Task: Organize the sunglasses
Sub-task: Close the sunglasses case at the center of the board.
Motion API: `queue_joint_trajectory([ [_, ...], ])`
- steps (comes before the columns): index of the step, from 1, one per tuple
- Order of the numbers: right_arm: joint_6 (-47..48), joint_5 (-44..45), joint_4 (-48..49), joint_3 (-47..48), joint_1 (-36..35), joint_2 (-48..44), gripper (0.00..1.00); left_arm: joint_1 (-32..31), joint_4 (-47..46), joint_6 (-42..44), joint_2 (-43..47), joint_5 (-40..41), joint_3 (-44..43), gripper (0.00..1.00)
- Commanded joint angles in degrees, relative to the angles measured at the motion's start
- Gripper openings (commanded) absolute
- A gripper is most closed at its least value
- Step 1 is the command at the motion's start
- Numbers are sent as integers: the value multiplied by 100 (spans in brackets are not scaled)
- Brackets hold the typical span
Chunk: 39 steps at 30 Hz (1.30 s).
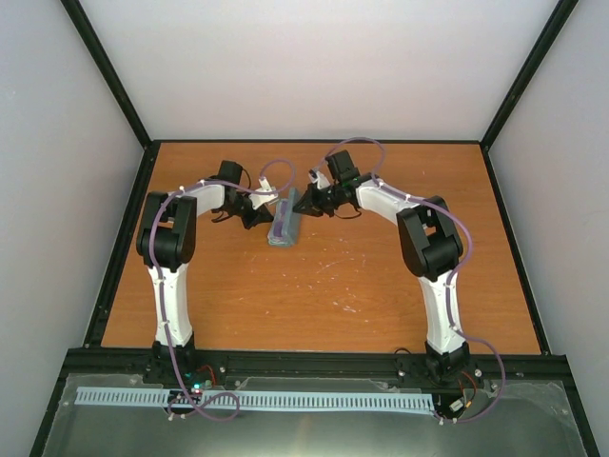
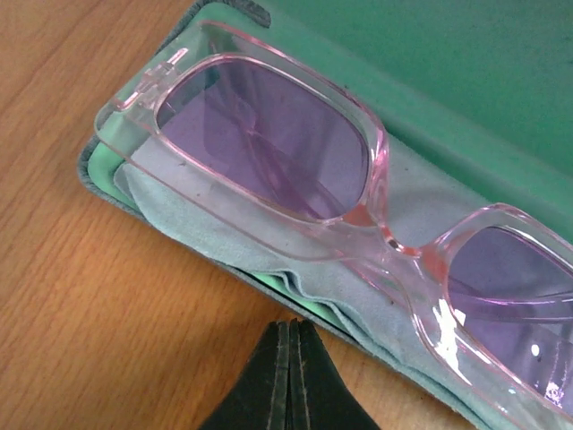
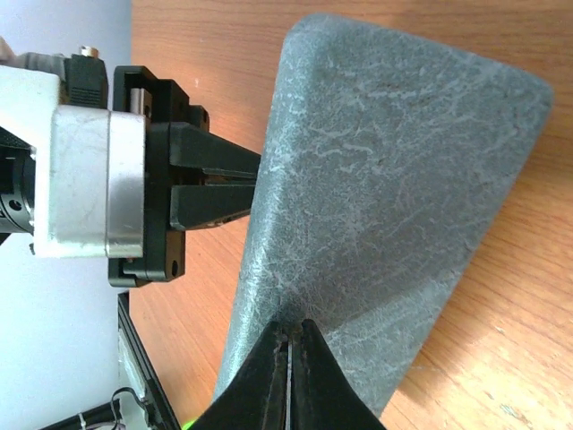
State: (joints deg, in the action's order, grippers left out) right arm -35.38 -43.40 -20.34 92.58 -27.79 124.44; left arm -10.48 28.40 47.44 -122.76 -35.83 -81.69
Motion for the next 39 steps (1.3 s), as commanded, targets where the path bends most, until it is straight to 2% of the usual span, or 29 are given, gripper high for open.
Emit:
queue_joint_trajectory([
  [1,-22,-37,-11,237,-179,265,3,-209,106,-104,-114,-405,-154,1],
  [29,60,-195,-194,655,-394,959,3,-209,34,-128,11,-451,-75,1],
  [35,247,-110,-412,525,-389,846,3,-209,61,-108,-4,-471,-96,1],
  [39,162,6,-209,41,-302,520,3,-209,179,-120,26,-552,-111,1],
])
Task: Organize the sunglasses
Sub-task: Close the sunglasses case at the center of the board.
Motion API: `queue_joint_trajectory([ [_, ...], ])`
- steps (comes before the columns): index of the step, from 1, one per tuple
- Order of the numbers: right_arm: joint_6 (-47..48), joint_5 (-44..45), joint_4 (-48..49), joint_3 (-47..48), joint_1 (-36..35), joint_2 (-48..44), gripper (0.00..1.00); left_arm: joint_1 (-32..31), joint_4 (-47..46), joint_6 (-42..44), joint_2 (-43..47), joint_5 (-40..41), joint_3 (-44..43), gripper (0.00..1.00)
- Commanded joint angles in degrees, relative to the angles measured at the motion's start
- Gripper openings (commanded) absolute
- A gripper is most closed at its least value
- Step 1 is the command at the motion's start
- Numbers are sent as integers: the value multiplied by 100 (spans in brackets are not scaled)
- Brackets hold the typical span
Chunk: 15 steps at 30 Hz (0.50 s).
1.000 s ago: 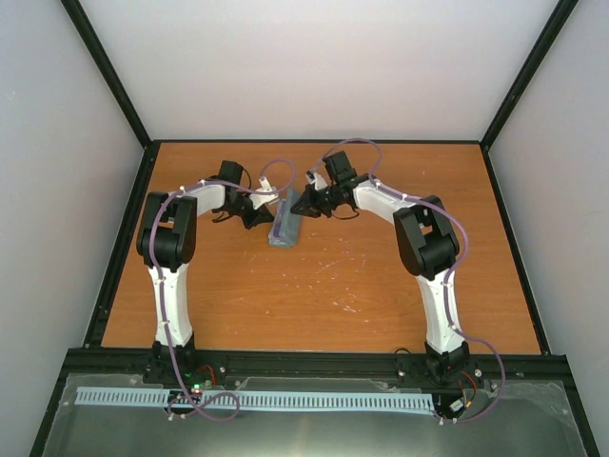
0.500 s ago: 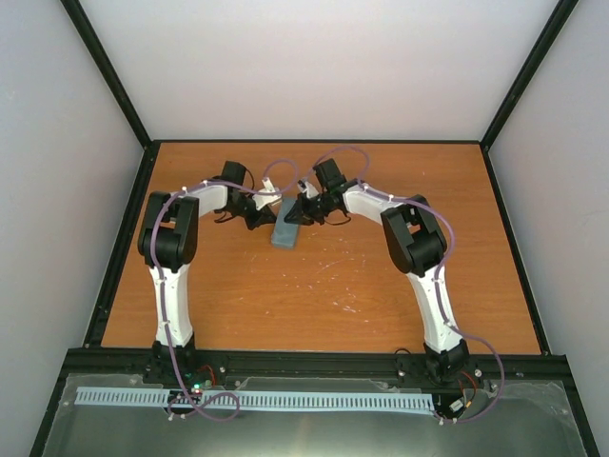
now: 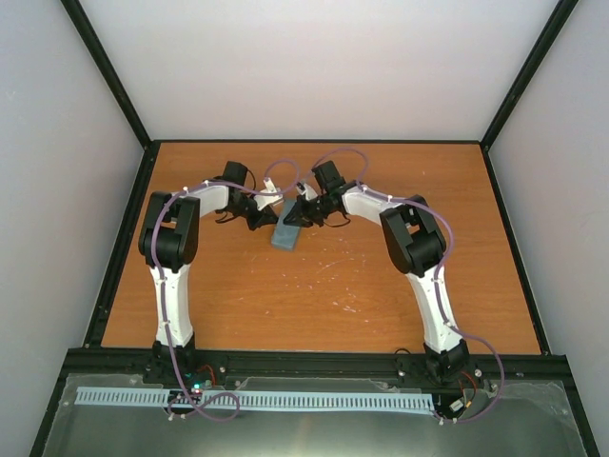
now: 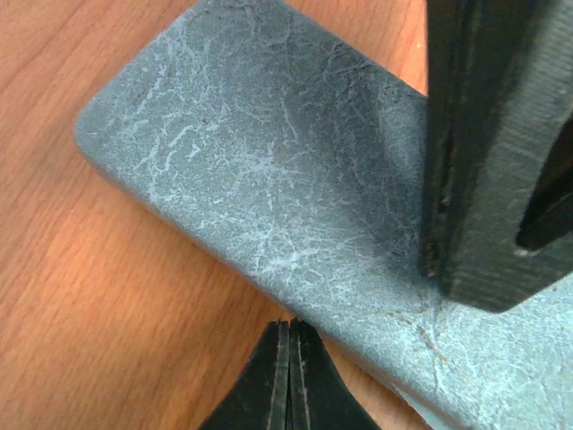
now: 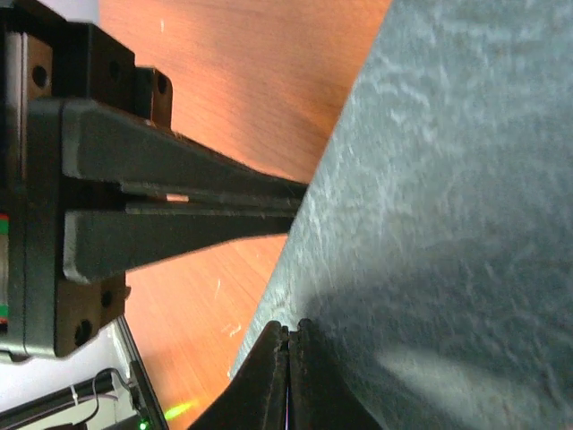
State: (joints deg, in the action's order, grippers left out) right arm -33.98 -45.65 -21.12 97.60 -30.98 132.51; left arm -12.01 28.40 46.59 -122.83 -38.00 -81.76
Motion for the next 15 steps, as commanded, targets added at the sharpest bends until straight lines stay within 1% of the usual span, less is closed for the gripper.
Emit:
queue_joint_trajectory([
  [1,-38,247,-28,-627,67,-428,3,-56,228,-43,46,-344,-99,1],
  [5,-50,422,124,-1300,370,-1159,3,-60,393,35,235,-309,51,1],
  [9,26,639,59,-1859,706,-1884,3,-72,694,81,397,-285,146,1],
  [12,242,767,-290,-1915,778,-1907,3,-131,709,32,560,-336,326,1],
  [15,195,730,-239,-1929,767,-1664,3,-323,656,-131,661,-426,432,1],
])
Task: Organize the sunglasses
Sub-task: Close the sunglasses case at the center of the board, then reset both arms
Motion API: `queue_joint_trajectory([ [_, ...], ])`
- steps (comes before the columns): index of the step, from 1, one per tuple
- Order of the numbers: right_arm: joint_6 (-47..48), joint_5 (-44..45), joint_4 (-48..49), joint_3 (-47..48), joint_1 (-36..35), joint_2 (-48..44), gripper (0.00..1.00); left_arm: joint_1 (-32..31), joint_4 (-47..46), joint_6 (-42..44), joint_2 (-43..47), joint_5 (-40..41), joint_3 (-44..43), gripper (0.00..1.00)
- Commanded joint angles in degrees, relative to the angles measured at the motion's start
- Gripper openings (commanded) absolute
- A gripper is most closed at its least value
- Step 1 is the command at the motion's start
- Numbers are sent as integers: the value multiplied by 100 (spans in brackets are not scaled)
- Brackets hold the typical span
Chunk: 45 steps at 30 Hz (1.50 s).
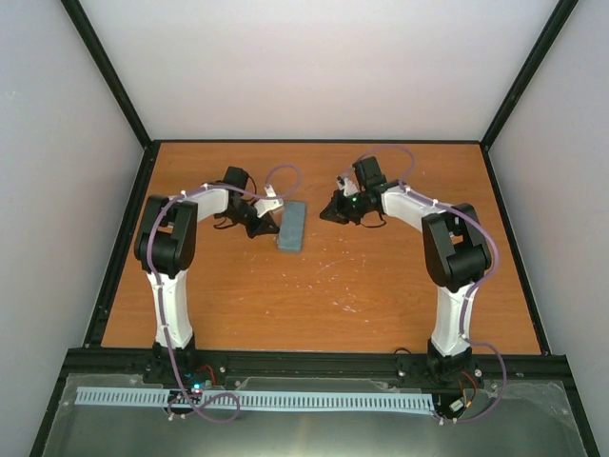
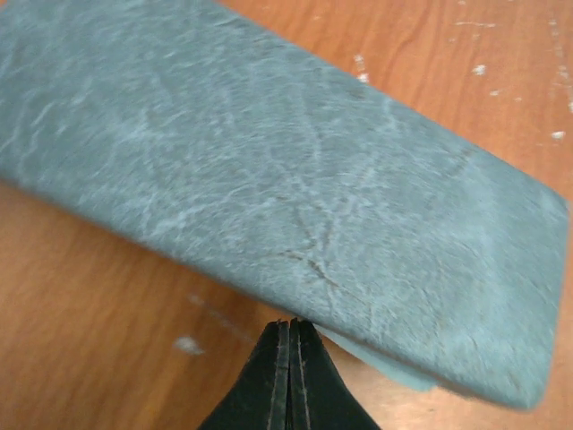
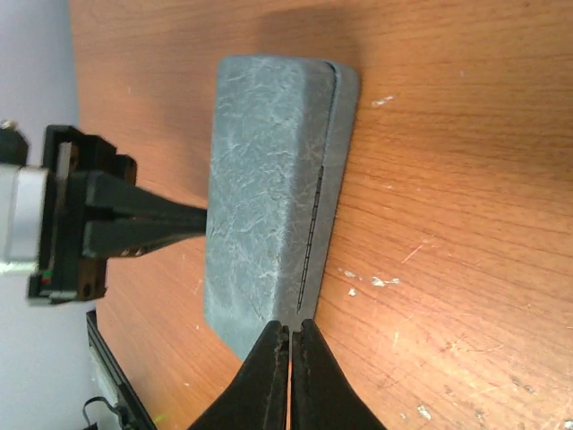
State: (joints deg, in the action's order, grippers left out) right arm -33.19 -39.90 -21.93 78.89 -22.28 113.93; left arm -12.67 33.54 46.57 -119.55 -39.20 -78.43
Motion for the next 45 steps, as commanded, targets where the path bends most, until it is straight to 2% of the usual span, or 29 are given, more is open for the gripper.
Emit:
queue_joint_trajectory([
  [1,79,165,-115,-42,-109,266,3,-319,136,-215,330,-373,99,1],
  [8,151,287,-272,338,-136,603,3,-788,-25,-603,386,-492,63,0],
  [11,364,438,-538,435,-128,581,3,-769,-2,-413,587,-171,212,1],
  [14,493,576,-695,408,-98,501,3,-552,35,-213,870,-2,502,1],
  [20,391,870,-586,82,36,112,5,332,38,-198,1632,-199,768,1],
  [22,408,1079,-578,-5,41,-68,10,499,-77,-281,1869,-200,809,1],
  [23,412,1172,-571,-58,40,-145,15,532,-132,-330,1939,-180,804,2],
  [26,440,1520,-642,-203,42,-329,18,537,-380,-617,2077,-292,780,17],
  [28,462,1693,-679,-326,40,-406,17,537,-530,-935,2036,-393,661,34],
  [29,467,1769,-691,-392,40,-430,16,535,-557,-1041,1993,-423,546,58],
  [30,476,1832,-684,-469,42,-452,15,537,-584,-1138,1956,-452,454,93],
  [31,472,1870,-649,-561,40,-477,15,537,-635,-1209,1922,-463,393,99],
  [38,618,2284,-673,-838,40,-574,13,481,-774,-1131,1804,-477,247,100],
  [45,640,2097,-512,-822,-9,-437,11,456,-483,-802,1347,-225,96,100],
])
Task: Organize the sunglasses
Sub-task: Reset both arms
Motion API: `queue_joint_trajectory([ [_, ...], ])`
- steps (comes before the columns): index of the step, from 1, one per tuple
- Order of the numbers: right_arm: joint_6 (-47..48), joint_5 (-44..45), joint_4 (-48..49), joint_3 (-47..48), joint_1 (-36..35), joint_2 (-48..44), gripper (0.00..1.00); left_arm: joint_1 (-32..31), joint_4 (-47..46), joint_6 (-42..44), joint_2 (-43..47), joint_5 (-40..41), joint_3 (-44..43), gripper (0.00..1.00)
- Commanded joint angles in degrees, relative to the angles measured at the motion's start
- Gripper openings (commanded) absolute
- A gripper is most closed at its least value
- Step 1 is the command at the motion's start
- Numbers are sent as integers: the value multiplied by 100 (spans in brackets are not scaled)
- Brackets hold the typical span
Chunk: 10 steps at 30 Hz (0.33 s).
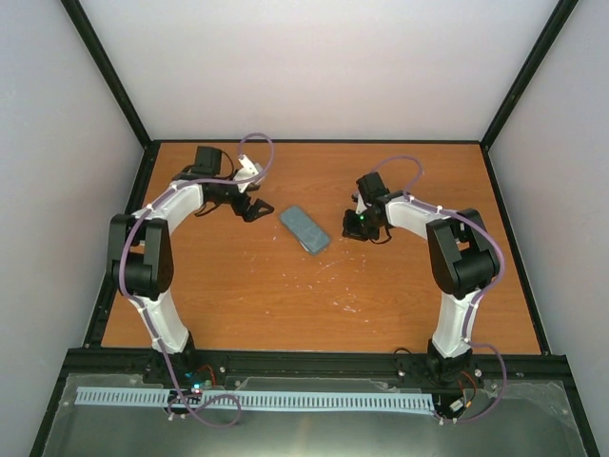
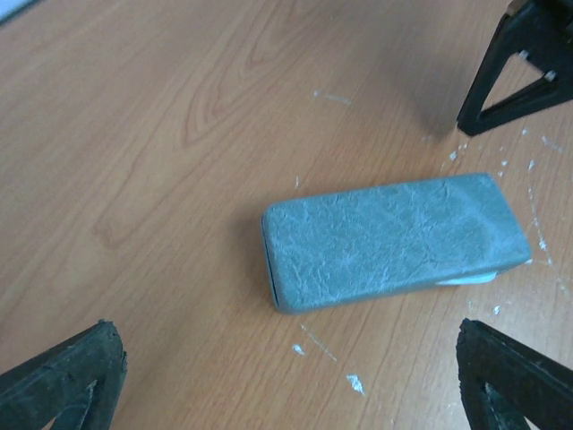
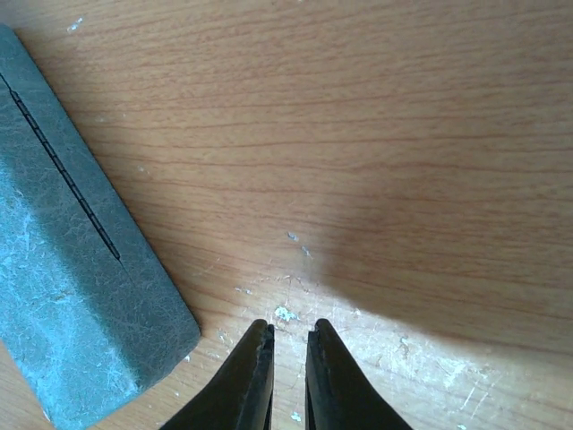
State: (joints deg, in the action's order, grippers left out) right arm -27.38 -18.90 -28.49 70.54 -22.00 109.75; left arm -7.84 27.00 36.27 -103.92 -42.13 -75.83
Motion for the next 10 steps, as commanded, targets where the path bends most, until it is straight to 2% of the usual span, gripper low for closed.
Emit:
queue_joint_trajectory([
  [1,26,-30,169,45,-61,29,11,-32,179,251,-229,77,-130,100],
  [8,-194,-267,500,-90,-166,81,8,-34,171,172,-74,109,129,100],
  [10,-271,-281,652,-249,-173,-15,11,-34,136,137,2,108,238,100],
])
